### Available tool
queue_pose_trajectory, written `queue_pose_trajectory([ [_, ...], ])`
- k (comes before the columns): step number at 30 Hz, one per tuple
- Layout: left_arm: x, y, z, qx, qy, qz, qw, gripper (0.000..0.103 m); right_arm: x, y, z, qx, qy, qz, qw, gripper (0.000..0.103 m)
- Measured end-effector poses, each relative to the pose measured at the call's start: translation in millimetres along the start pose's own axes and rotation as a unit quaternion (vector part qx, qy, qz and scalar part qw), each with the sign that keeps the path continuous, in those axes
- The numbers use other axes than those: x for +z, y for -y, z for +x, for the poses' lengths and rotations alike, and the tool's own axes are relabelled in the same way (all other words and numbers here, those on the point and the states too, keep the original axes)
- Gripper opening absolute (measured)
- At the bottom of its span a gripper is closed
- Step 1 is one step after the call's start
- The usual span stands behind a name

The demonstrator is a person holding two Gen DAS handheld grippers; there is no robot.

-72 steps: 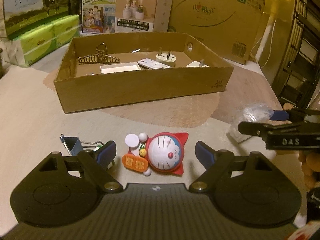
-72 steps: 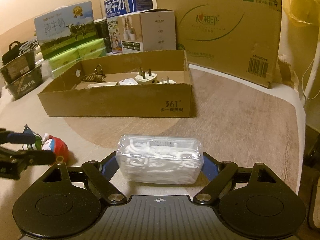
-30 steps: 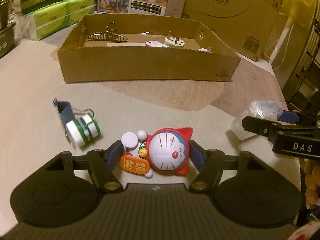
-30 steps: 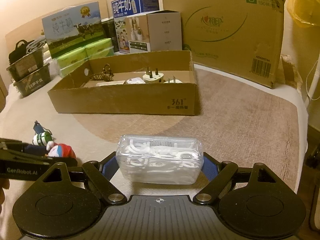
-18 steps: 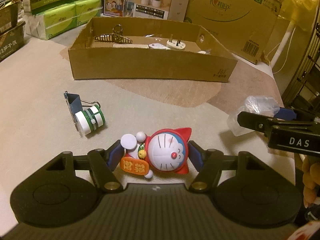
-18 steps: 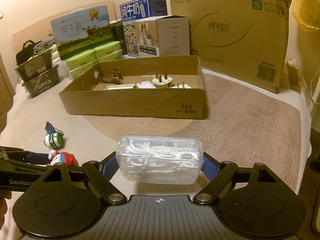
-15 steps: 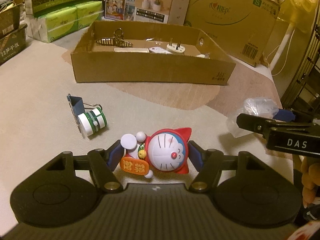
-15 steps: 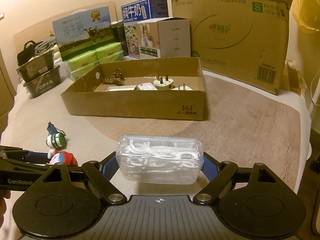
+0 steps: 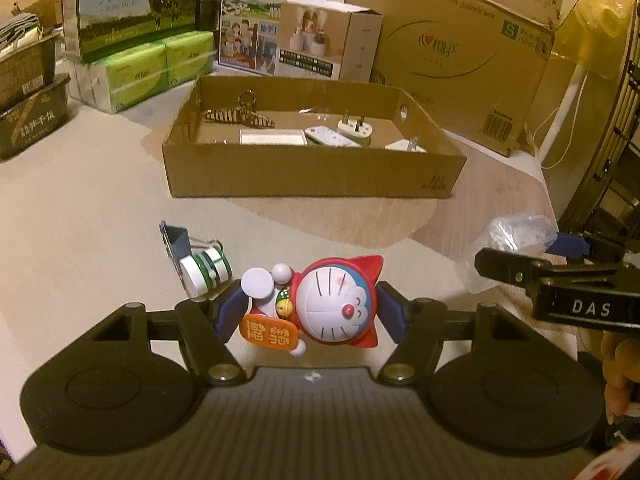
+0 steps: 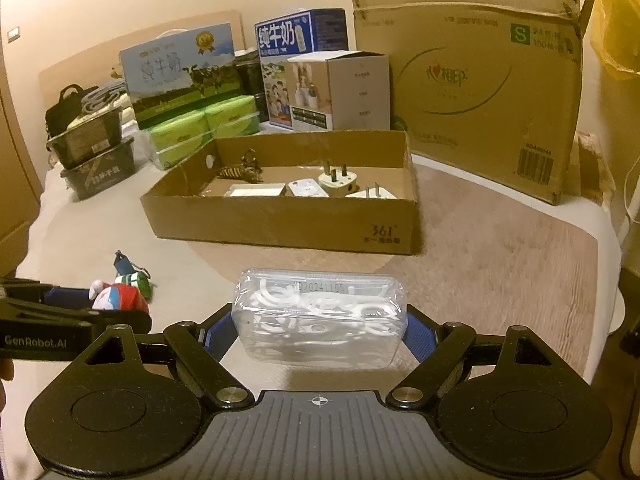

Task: Organize rigid objects
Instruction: 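Carry the Doraemon figure into the box with the left gripper while the right carries the floss box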

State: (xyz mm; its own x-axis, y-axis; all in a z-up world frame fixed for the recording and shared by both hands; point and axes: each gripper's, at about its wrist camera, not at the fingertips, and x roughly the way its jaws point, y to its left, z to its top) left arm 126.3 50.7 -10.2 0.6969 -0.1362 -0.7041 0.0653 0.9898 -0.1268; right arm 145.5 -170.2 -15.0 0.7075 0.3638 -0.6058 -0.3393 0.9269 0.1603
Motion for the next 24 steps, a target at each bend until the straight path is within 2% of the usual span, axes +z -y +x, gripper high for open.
queue_pose_trajectory([
  [8,17,3,-3,-0.001,0.013,0.015,0.9998,0.066,16,-3,-3,0.013,0.001,-0.012,1.000,0.084],
  [24,81,-16,4,-0.003,0.040,0.030,0.9987,0.066,69,6,19,0.015,0.000,-0.026,1.000,0.084],
])
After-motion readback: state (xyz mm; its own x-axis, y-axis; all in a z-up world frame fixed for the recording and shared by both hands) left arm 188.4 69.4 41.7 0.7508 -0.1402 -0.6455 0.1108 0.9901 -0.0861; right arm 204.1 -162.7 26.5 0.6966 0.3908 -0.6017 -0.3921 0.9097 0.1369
